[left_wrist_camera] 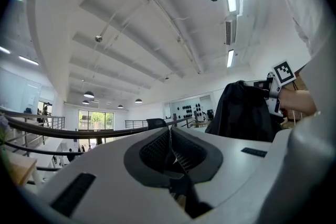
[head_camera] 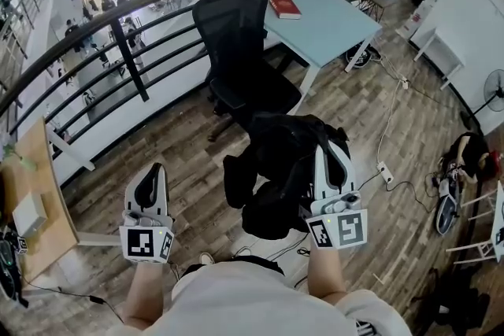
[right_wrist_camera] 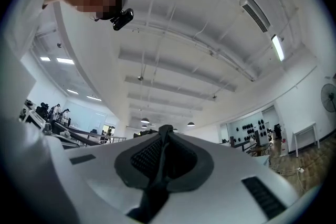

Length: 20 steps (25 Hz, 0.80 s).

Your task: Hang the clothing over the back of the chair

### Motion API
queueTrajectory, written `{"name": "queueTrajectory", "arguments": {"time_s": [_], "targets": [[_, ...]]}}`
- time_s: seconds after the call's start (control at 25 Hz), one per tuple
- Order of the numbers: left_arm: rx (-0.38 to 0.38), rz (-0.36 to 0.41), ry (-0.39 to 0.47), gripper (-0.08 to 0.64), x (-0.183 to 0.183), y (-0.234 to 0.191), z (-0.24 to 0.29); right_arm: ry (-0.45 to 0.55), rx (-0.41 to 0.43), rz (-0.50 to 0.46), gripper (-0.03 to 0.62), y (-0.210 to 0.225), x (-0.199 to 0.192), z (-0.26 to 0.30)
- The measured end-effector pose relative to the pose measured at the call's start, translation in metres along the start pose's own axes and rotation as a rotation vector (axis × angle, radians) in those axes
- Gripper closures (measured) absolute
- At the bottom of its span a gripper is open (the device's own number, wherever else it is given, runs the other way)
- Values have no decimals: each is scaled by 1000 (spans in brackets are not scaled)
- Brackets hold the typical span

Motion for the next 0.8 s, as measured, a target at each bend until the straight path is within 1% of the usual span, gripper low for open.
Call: {"name": "queueTrajectory", "arguments": {"time_s": [0.16, 0.32, 0.4, 0.52, 0.64, 0.8], "targets": [[20, -9, 1, 525, -6, 7, 8, -4, 48, 14, 563, 1, -11, 5], [30, -20, 33, 525, -4, 18, 18, 13, 92, 3, 563, 6, -18, 10], [22, -12, 45, 525, 0, 25, 29, 16, 99, 5, 563, 10, -23, 16], [13, -12, 44, 525, -3, 31, 44, -11, 115, 13, 563, 14, -37, 21], [6, -28, 53, 525, -7, 29, 66, -20, 122, 20, 563, 22, -46, 33], [-14, -53, 35, 525, -22, 19, 106, -38, 107, 39, 563, 37, -62, 59]]}}
Point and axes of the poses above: the fingertips, and each gripper's own axes: z forward along the fingers, y to its right, x out of its top, the point moved 1 cm from there along -z, backward along the fingers, and after that the axes turned 14 degrees about -z, right-handed, at the moved point
